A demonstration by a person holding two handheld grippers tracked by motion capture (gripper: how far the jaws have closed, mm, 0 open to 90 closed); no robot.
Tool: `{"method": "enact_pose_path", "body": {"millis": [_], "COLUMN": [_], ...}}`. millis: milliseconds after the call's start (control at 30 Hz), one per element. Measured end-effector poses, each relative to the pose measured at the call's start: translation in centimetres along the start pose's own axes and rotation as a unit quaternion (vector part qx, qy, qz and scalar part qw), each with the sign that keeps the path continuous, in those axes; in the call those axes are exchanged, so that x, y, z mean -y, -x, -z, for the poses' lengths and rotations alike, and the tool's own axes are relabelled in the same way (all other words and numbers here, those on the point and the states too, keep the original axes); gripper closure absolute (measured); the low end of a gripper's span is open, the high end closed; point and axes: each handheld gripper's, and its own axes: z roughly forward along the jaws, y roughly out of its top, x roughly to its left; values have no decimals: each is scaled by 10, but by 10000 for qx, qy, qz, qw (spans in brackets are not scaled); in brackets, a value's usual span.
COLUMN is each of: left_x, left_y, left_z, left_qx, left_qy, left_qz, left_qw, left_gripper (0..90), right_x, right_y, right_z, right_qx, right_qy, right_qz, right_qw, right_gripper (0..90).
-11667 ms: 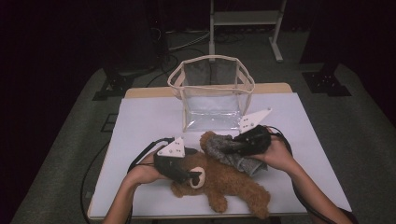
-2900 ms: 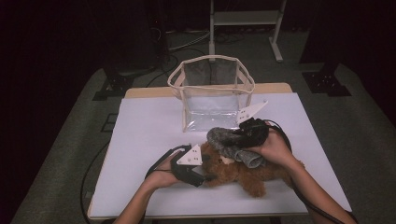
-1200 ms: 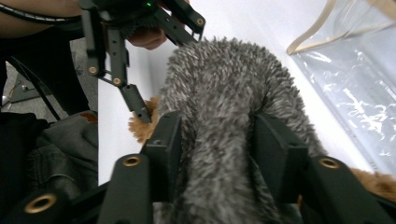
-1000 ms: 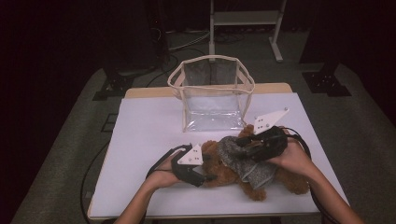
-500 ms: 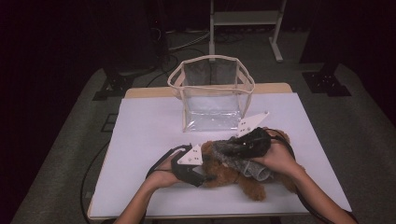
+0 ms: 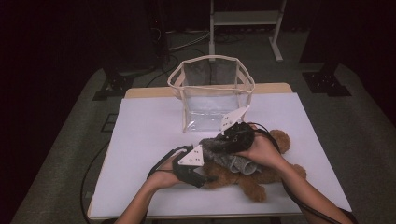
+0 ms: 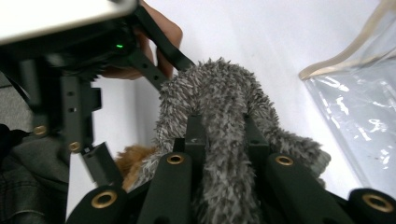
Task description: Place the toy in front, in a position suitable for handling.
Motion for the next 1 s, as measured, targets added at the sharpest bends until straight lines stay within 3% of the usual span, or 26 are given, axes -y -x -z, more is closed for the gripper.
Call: {"method": "enact_pose_path", "body": {"millis": [100,300,467,633,833,1000], "left_x": [2,0,1,0,0,-1], "left_y": [0,0,0,-3,-7,-7], "left_z": [1,1,1,4,1,0], "left_qx": [-26,-19,-16,-193,-497,-619], "left_qy": [-6,-7,2,6,43,88], "left_qz": [-9,-59,-41,-69,104,189], "left_qw": [10000,10000,10000,9998,9987,9979], "left_gripper": [373,374,371,369,368,344], "right_x": [0,6,11,12,15,23], "right_y": [3,9,12,8,-5,-19], "right_z": [-7,3,-1,9,23,22], "right_qx": [2,77,-47,-9,-112,-217], "right_qy": [-144,-46,-21,132,327,297], "right_qz": [-32,-201,-291,-282,-205,-126], "right_qw": [9999,9998,9996,9995,9992,9992], "right_gripper": [771,771,772,771,773,773]}}
